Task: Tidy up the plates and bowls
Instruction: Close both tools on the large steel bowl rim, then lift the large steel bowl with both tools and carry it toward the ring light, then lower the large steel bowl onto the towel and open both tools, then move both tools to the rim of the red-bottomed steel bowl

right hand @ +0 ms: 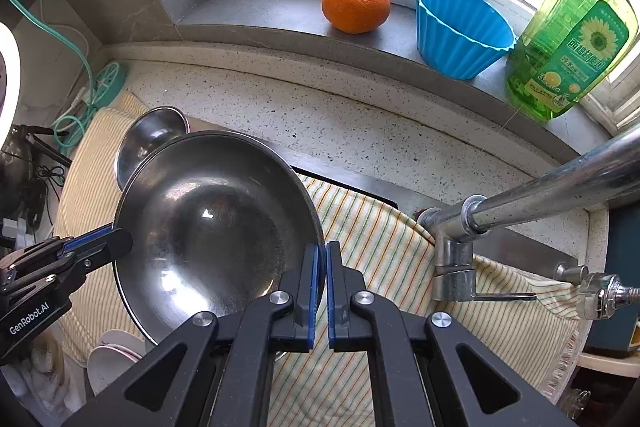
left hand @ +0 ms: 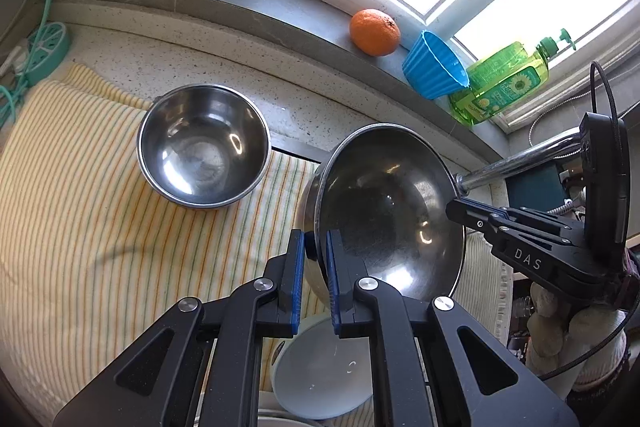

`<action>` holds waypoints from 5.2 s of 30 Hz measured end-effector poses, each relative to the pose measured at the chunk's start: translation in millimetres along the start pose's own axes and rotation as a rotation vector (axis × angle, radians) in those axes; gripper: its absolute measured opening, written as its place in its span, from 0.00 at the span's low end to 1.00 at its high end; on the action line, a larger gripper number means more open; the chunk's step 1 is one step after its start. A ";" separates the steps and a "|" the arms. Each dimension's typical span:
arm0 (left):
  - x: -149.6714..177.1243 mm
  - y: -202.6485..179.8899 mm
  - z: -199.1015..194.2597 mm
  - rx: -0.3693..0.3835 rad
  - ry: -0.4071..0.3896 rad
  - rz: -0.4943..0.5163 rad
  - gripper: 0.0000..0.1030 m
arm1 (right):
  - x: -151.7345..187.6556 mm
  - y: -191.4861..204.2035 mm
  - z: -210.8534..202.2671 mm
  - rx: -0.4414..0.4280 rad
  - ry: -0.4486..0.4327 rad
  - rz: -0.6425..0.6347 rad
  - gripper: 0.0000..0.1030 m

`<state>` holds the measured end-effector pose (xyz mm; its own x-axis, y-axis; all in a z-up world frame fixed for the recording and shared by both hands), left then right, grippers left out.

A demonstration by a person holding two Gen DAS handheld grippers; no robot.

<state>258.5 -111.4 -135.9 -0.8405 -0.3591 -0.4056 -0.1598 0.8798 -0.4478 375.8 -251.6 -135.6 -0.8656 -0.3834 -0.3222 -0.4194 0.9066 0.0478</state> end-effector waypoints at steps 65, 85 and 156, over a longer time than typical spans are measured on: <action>103.0 255.5 -156.2 -0.158 -0.069 -0.302 0.09 | 87.2 311.6 39.0 -0.227 0.126 -0.212 0.05; 102.6 275.4 -144.7 -0.186 -0.060 -0.316 0.09 | 89.1 322.7 46.1 -0.252 0.137 -0.205 0.05; -7.2 110.6 -79.3 -0.044 -0.118 -0.126 0.10 | -24.9 148.4 -13.1 -0.300 -0.092 0.074 0.25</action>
<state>205.8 13.2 -119.4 -0.7461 -0.4989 -0.4409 -0.2843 0.8375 -0.4666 331.5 -109.9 -108.2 -0.8741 -0.2883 -0.3910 -0.4301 0.8336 0.3466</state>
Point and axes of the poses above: each gripper's, at about its wrist camera, not at the fingertips, and z roughly the way its jaws point, y to its left, x to its underside, the point moved 6 cm from there along z, roughly the way its jaws point, and after that the axes turned 5 degrees about -y, right-handed, at the moved point
